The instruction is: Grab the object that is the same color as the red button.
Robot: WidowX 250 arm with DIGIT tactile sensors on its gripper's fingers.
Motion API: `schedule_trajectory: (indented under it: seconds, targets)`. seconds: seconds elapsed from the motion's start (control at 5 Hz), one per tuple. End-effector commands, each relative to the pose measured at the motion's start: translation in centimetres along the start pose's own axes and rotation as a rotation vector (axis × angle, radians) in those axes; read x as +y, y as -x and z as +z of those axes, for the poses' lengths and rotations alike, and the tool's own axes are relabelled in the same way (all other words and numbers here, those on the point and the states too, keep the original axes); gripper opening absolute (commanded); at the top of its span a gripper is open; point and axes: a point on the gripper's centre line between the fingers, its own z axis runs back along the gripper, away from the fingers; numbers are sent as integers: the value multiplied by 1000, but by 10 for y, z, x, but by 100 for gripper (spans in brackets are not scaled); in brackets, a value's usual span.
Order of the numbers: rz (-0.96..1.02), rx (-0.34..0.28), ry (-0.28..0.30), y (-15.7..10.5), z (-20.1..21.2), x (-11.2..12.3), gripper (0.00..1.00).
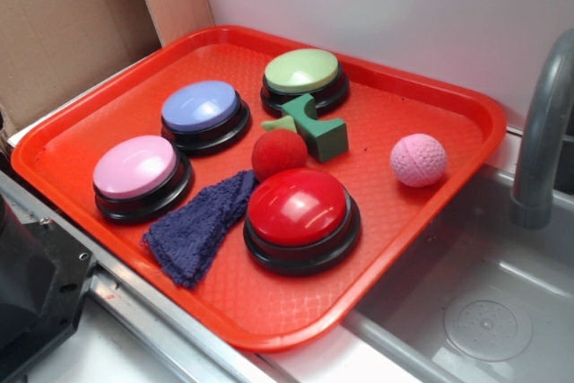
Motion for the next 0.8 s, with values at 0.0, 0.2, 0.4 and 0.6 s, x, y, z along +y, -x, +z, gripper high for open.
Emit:
schedule_trajectory:
  seconds: [0.0, 0.2, 0.4, 0.6]
  targets:
    - [0, 0, 0, 0, 0, 0, 100]
    - [133, 12, 12, -10, -11, -7, 100]
    - [281, 24, -21, -26, -30, -18, 100]
    - [482, -31, -10, -39, -50, -24, 100]
